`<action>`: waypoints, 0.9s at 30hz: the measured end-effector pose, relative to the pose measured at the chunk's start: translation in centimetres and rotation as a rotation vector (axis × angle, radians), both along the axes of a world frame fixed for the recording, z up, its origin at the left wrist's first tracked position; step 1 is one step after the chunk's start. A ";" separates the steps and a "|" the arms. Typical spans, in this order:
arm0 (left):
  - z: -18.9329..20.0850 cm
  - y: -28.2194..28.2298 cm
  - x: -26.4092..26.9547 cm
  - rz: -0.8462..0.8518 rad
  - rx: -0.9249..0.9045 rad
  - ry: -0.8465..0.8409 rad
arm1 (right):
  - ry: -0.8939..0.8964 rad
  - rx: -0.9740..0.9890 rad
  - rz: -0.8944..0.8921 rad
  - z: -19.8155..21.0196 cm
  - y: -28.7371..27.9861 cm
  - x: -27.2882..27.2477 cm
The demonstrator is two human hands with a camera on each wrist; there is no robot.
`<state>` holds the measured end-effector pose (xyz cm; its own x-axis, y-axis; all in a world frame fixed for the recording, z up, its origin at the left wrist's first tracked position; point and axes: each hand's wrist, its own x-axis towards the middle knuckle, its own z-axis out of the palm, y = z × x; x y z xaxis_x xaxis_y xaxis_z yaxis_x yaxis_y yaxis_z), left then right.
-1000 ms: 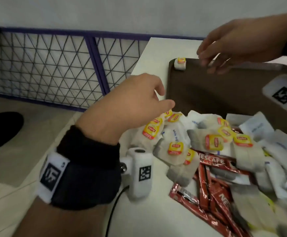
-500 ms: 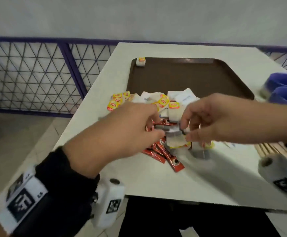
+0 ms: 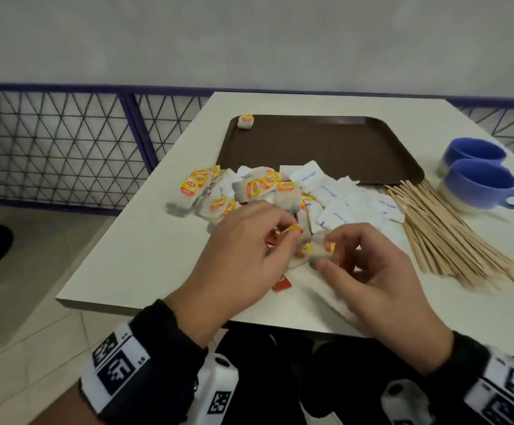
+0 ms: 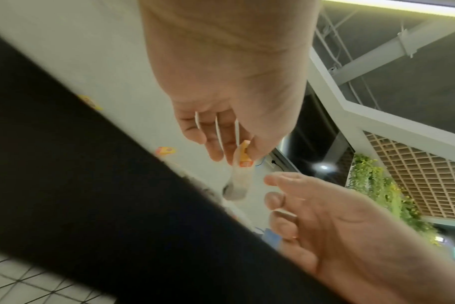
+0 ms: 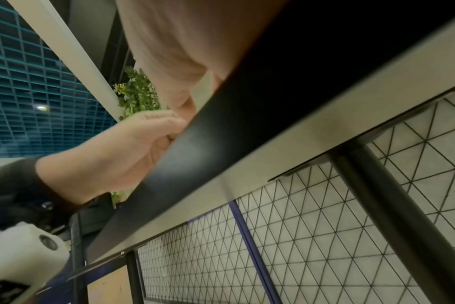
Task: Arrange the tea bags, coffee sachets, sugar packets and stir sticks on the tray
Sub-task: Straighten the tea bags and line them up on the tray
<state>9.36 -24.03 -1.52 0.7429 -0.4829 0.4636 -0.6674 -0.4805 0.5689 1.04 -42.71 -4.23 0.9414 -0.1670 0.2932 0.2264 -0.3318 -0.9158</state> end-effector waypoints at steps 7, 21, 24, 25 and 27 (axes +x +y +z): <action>1.6 -2.9 -0.7 -0.167 0.022 0.064 | -0.097 0.025 -0.015 -0.6 -0.9 0.6; 1.6 -3.4 0.9 0.232 0.663 0.137 | 0.030 0.443 -0.017 -0.2 -1.7 0.7; 1.9 -3.5 0.8 0.220 0.616 0.203 | 0.039 0.452 0.062 -0.2 -1.7 0.7; 1.9 -3.5 0.8 0.212 0.599 0.228 | 0.040 0.469 0.084 -0.3 -1.7 0.8; 1.9 -3.5 0.9 0.192 0.563 0.280 | 0.052 0.458 0.116 -0.4 -1.6 0.8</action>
<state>10.23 -27.49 0.35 0.8960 -0.4417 -0.0448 -0.4029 -0.8514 0.3357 1.82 -44.32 -4.67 0.9730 -0.1606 0.1657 0.1877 0.1334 -0.9731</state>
